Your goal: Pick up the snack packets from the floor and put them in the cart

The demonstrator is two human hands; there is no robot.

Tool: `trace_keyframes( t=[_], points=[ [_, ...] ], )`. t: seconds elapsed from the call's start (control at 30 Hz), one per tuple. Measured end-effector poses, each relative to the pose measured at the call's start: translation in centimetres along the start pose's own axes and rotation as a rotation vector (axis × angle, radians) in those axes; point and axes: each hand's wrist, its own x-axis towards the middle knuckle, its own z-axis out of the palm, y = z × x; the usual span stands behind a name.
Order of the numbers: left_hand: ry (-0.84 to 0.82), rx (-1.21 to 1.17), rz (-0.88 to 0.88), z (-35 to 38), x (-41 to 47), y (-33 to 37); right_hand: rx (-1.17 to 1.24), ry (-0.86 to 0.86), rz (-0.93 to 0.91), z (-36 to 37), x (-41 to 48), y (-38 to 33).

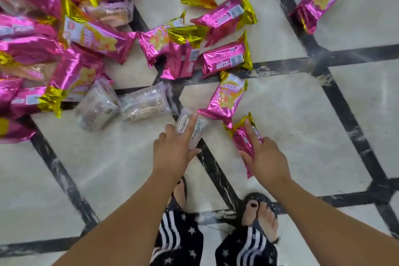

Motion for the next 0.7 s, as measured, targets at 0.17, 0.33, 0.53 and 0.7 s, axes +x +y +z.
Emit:
trace_keyframes(
  t=[0.17, 0.33, 0.53, 0.7],
  points=[
    [0.025, -0.146, -0.051, -6.4, -5.6, -0.8, -0.034, -0.002, 0.082, -6.7, -5.1, -1.1],
    [0.125, -0.176, -0.069, -16.5, -10.3, -1.7, -0.055, 0.099, 0.058, -18.1, -8.3, -3.8],
    [0.260, -0.245, -0.150, -32.2, -17.0, -1.7, -0.123, 0.251, -0.015, -33.7, -13.0, -8.9],
    [0.385, -0.338, -0.265, -41.2, -24.9, -0.8, -0.091, 0.344, -0.091, -43.2, -20.6, -12.4]
  ],
)
